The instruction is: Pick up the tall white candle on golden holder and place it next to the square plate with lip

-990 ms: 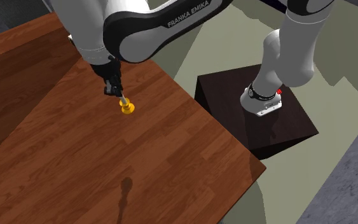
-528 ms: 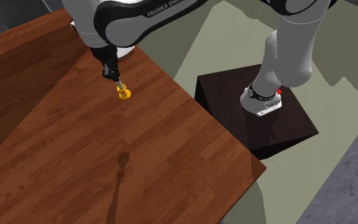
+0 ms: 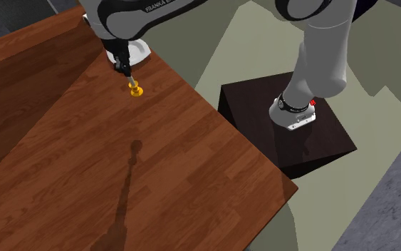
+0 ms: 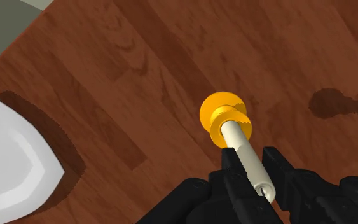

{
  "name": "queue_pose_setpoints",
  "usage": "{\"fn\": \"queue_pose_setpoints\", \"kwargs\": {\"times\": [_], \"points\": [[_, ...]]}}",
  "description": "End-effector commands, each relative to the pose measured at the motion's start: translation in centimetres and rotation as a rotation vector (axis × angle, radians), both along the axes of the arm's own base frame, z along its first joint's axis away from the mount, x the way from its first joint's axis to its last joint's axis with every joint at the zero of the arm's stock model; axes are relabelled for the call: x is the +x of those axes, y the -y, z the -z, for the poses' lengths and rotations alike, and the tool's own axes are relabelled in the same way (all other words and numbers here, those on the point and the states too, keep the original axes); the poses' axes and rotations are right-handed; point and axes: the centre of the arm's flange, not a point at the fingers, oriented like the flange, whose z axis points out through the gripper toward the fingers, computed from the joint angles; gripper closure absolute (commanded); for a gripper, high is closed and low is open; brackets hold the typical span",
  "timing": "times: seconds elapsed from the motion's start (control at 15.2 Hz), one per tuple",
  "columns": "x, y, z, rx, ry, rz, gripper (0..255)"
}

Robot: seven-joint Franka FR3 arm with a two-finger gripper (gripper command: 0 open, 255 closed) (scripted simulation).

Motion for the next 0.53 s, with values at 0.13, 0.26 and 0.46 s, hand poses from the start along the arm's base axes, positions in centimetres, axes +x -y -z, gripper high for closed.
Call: {"fn": "queue_pose_setpoints", "kwargs": {"times": [0.13, 0.26, 0.46], "points": [[0.7, 5.1, 1.4, 0.000, 0.000, -0.001, 255], [1.0, 7.6, 2.1, 0.000, 0.000, -0.001, 255], [1.5, 11.4, 3.2, 0.000, 0.000, -0.001, 255]]}}
